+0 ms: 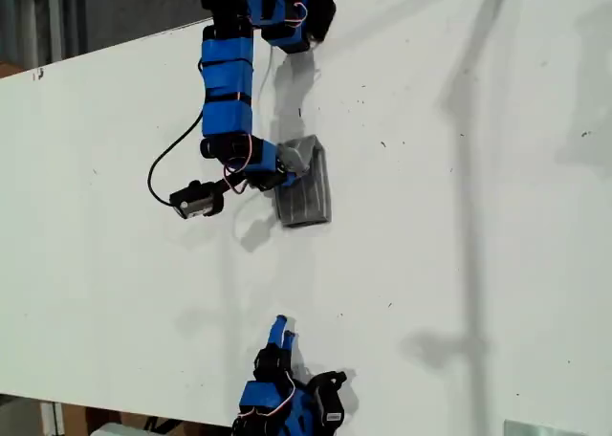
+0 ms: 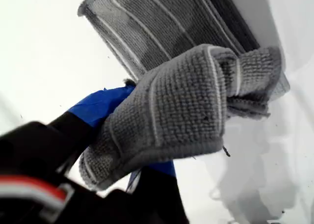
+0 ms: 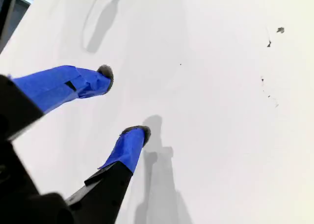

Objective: Grasp corners of a square towel and fold twice.

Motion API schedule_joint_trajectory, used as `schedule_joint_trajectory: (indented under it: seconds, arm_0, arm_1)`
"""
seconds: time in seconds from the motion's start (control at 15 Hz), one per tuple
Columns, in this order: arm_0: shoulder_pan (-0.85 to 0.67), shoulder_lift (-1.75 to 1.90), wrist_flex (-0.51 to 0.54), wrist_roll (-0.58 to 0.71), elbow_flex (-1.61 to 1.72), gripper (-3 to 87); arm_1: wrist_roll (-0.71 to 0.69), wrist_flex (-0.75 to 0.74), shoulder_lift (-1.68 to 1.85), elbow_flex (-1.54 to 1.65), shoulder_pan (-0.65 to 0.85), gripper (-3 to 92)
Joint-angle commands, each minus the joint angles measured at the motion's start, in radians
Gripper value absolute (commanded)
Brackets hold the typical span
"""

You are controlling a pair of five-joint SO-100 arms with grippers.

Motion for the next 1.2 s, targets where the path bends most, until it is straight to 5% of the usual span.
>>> schedule_joint_trajectory:
  seconds: [0.0,0.2,0.47,0.87,1.13]
  arm_0:
    - [-0.006,-0.003,-0.011,0.003,0.005,20.6]
    - [-0.006,-0.005,-0.011,0.000,0.005,20.6]
    - [-0.008,-0.005,-0.011,-0.002,0.005,20.7]
    - [-0.008,-0.005,-0.011,-0.003,0.005,20.8]
    - [-0.008,-0.005,-0.011,0.000,0.005,20.9]
  arm_1:
    - [-0.035,-0.038,0.015,-0.075,-0.025,-0.1]
    - [-0.058,-0.060,0.034,-0.095,-0.038,0.2]
    - [-0.077,-0.075,0.037,-0.107,-0.029,29.9]
    - [-0.081,-0.048,0.164,-0.060,0.002,28.4]
    - [0.092,-0.034,0.578,0.331,0.014,27.5]
